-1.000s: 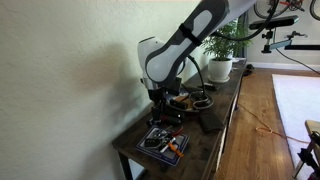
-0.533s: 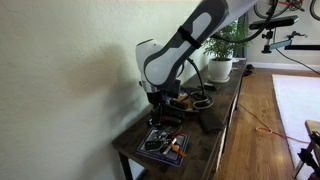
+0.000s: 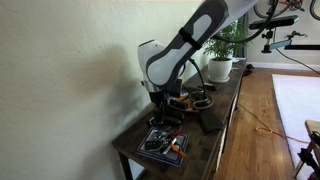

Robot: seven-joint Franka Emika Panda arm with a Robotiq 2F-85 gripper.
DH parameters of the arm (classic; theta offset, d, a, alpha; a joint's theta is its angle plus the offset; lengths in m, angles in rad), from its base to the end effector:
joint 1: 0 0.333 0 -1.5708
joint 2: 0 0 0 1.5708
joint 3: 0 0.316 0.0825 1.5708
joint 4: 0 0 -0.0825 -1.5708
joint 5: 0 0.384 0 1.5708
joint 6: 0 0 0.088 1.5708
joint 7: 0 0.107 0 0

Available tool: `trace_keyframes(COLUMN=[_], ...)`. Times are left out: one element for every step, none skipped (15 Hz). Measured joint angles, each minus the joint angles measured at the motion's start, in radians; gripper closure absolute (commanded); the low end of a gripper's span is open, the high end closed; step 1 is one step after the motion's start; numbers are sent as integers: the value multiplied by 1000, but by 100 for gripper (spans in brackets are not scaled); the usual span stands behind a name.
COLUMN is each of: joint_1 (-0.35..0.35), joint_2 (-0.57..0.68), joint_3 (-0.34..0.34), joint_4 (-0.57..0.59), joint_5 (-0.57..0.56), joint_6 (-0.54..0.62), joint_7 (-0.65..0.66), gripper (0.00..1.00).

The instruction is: Take the black object from the desk and put it in the bowl

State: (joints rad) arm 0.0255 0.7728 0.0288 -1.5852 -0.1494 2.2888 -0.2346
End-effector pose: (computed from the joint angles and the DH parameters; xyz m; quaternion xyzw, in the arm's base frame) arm 0.6890 0.0316 0.1753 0.9801 0.1903 -0.0379 0.0411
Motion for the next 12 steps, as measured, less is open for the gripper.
trace_keyframes(joint_1=[-1,-2,-2,-2,-2,-2,-3,-3,-3,-3,-3,-3], joint_2=[0,0,0,0,0,0,0,0,-1,-2,-3,-4], joint_3=[-2,-4,-5,-5,-6,-7,-8,-9,-9,-9,-9,-9], joint_4=[-1,-2,-3,-3,-5,-8,-12,-15,-15,-15,-15,-15], joint_5=[0,0,0,0,0,0,0,0,0,0,0,1], joint_6=[0,0,0,0,0,0,-1,-2,-3,-4,-5,-6], joint_7=[0,0,0,0,0,0,0,0,0,0,0,0], gripper=[0,7,26,33,40,47,53,60,66,72,79,80])
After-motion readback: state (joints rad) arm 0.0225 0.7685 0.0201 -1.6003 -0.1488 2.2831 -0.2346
